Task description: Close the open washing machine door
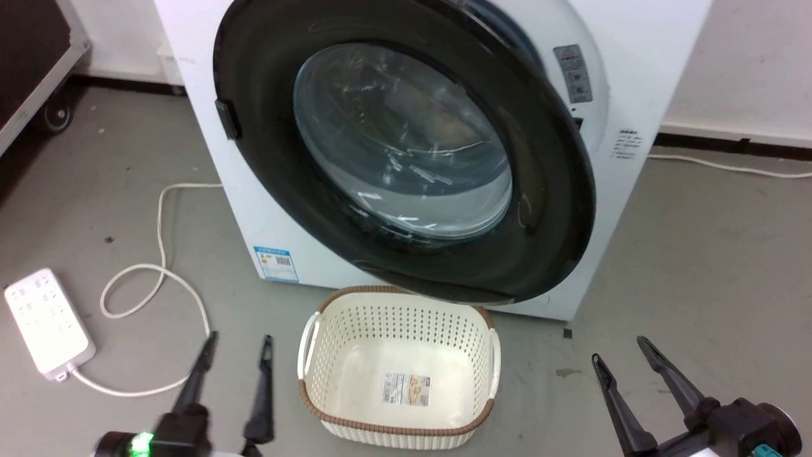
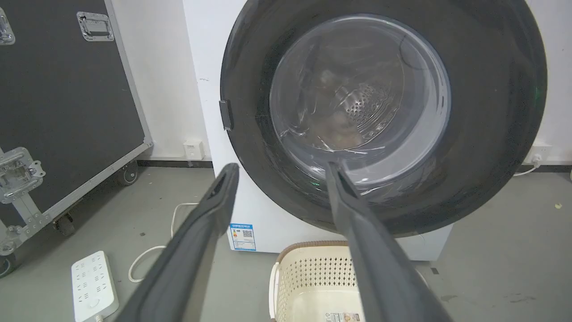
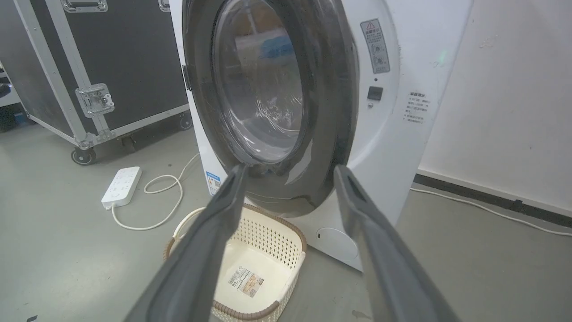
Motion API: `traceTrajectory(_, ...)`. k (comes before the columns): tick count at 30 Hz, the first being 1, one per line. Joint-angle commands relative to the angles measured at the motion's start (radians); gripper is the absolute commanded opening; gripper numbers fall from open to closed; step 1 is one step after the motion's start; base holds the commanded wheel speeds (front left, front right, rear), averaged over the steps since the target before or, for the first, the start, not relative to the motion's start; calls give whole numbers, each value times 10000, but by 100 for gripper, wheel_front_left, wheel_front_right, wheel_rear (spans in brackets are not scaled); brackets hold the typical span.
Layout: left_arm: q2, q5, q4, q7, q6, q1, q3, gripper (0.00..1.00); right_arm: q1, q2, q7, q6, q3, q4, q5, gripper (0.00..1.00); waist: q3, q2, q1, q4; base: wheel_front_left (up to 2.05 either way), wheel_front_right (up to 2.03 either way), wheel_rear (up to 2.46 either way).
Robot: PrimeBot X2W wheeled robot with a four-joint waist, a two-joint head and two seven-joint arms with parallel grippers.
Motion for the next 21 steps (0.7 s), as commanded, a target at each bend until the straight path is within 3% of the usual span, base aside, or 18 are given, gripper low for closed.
traceTrajectory(1, 37, 179, -25, -50, 67, 63, -74, 100, 73, -21, -42, 8, 1, 5, -51, 100, 139, -1, 1, 81, 0, 0, 0)
traceTrajectory(5, 25, 757, 11, -50, 318, -106, -404, 100, -286, -230, -42, 8, 185, -142, 18, 100, 492, -1, 1, 266, 0, 0, 0)
traceTrajectory(6, -15, 754, 13, -50, 356, -170, -445, 100, -440, -317, -42, 8, 281, -224, 86, 38, 621, -1, 1, 317, 0, 0, 0)
traceTrajectory(7, -48, 762, 7, -50, 387, -234, -497, 100, -608, -435, -42, 8, 402, -295, 154, 5, 746, -1, 1, 369, 0, 0, 0)
traceTrajectory(8, -85, 767, 13, -50, 421, -289, -554, 100, -804, -589, -42, 8, 551, -344, 203, 0, 839, -1, 1, 417, 0, 0, 0)
traceTrajectory(15, -314, 752, 12, -51, 584, -689, -1039, 100, -2616, -1878, 13, 8, 1588, 59, 1043, 0, 1654, -1, 1, 875, 0, 0, 0)
traceTrajectory(21, -441, 647, -51, -51, 719, -1145, -1328, 100, -4521, -2837, 701, 8, 2068, 902, 2415, 0, 2358, -1, 1, 1247, 0, 0, 0)
